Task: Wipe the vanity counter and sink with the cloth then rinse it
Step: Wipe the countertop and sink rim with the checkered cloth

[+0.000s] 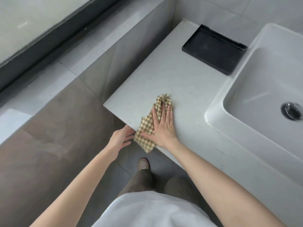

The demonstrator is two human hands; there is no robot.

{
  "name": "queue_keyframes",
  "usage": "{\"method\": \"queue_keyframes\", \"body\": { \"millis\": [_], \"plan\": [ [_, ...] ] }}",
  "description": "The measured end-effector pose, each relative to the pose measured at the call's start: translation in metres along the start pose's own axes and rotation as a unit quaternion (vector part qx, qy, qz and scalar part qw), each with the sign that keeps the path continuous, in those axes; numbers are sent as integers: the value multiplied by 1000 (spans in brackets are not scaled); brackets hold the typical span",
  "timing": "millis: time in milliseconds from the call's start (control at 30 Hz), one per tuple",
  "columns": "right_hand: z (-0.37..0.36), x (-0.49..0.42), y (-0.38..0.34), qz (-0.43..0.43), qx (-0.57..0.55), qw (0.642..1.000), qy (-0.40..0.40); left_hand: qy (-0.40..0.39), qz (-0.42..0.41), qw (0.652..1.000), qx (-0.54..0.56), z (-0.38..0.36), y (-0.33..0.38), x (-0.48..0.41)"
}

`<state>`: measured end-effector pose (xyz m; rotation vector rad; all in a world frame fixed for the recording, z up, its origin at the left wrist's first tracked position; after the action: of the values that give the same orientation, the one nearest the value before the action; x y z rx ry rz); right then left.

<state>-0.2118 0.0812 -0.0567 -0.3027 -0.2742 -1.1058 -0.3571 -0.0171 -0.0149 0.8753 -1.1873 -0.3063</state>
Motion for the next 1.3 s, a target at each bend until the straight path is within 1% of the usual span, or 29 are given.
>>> {"method": "queue_keyframes", "body": {
  "millis": [67,133,267,333,400,467,500,567,600,633,667,700,767,800,833,867,900,967,1000,1033,1133,1167,1200,1267,1300],
  "plan": [
    [3,-17,-21,8,-1,1000,2,-8,16,1000,8,10,2,-6],
    [7,-32,-38,10,0,1000,3,6,18,1000,-1,22,3,-10],
    [19,-59,-67,8,4,1000,5,78,-1,997,19,43,6,-17],
    [24,-68,-78,-1,7,1000,-9,118,-35,992,-32,46,8,-14],
    [31,-73,-85,-3,28,999,-37,163,-89,977,-103,44,10,-6],
    [46,-76,-82,22,27,998,-59,176,-156,959,-160,35,16,3],
    [57,-76,-75,42,5,998,-52,167,-184,950,-190,28,18,6],
    [79,-75,-55,93,-37,995,20,149,-224,927,-263,6,19,11],
    [85,-75,-44,122,-43,990,53,149,-246,905,-314,-6,16,8],
    [87,-76,-34,152,-41,985,64,148,-264,882,-362,-18,13,4],
    [86,-77,-25,181,-36,981,53,136,-267,866,-400,-29,10,-2],
    [82,-78,-18,206,-25,978,25,121,-254,862,-422,-38,5,-11],
    [70,-79,-7,227,3,973,-37,82,-222,854,-463,-48,-9,-30],
    [66,-79,-4,225,10,973,-47,72,-218,845,-483,-49,-16,-38],
    [63,-78,-1,219,8,975,-40,62,-214,833,-507,-51,-20,-45],
    [63,-76,0,215,4,976,-21,78,-210,827,-515,-53,-17,-45],
    [63,-74,0,214,2,977,1,94,-200,839,-497,-53,-12,-44],
    [61,-67,2,211,-9,977,21,99,-205,836,-499,-49,0,-43],
    [59,-64,3,205,-25,978,22,86,-220,823,-516,-43,4,-47],
    [58,-62,4,192,-47,980,17,60,-253,803,-536,-35,5,-54],
    [52,-63,3,139,-133,981,-6,-6,-312,778,-545,-11,14,-84],
    [49,-64,1,124,-155,980,-13,-22,-313,769,-557,-5,22,-85],
    [48,-67,-1,109,-174,979,-14,-35,-288,769,-570,0,34,-84],
    [48,-71,-6,77,-210,975,-1,-28,-299,764,-571,6,47,-95],
    [49,-75,-8,62,-221,973,10,-35,-298,781,-548,9,54,-101]
  ]
}}
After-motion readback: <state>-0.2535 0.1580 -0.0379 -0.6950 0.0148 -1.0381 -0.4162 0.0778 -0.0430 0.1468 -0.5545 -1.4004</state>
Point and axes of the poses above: each hand's wrist, its own x-axis away from the middle knuckle, its own z-axis out of the back of the hand, y = z × x, the point moved 1 cm from there along -x, towards the middle knuckle, and after that the axes turned 8 degrees about -z, right-handed, at the moved point
